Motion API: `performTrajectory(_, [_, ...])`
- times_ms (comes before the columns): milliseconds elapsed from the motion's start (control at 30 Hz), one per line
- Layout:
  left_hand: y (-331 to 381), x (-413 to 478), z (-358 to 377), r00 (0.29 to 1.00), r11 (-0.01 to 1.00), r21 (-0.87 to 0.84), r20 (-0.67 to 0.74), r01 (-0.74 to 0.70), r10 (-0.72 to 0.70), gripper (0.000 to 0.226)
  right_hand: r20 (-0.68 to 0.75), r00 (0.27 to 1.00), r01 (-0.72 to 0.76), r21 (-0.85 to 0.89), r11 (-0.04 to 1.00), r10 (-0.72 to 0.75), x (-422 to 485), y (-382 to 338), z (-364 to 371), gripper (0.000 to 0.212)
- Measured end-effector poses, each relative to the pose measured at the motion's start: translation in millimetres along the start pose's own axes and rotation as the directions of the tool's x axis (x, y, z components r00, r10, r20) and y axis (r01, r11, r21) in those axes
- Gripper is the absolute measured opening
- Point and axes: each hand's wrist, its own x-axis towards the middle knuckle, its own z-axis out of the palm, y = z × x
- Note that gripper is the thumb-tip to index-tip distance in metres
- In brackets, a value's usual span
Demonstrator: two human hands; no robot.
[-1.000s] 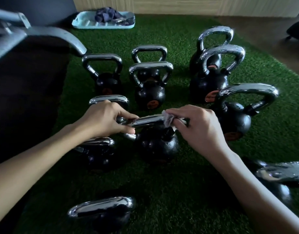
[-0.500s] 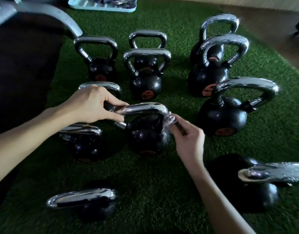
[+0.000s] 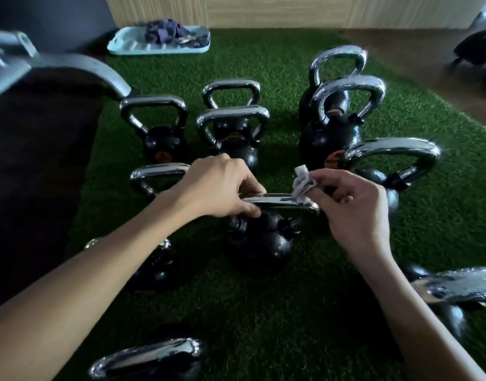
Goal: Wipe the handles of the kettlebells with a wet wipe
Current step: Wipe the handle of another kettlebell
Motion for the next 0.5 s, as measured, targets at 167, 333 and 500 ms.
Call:
performTrajectory(167, [-10.2,3.5,-11.8,0.999,0.762,-0.646,0.035,0.045,-0.029,0.04,0.004,0.991,0.136,-0.061,0.989,-0.136,5.6,-19.1,-1.9,0.027])
performTrajectory(333, [-7.2,-1.2,-5.9,0.999,0.562,-0.827,0.042,0.028,0.012,0.038,-0.006,0.981,0.191,-0.071,0.979,-0.192,14.2,-29.4,8.5,0.021])
performTrajectory(500, [-3.3,-2.6,3.5,0.999,0.485,-0.874,0.0,0.021,-0.043,0.029,0.009,0.975,0.224,-0.106,0.969,-0.224,20.0,-40.2,21.1,0.021])
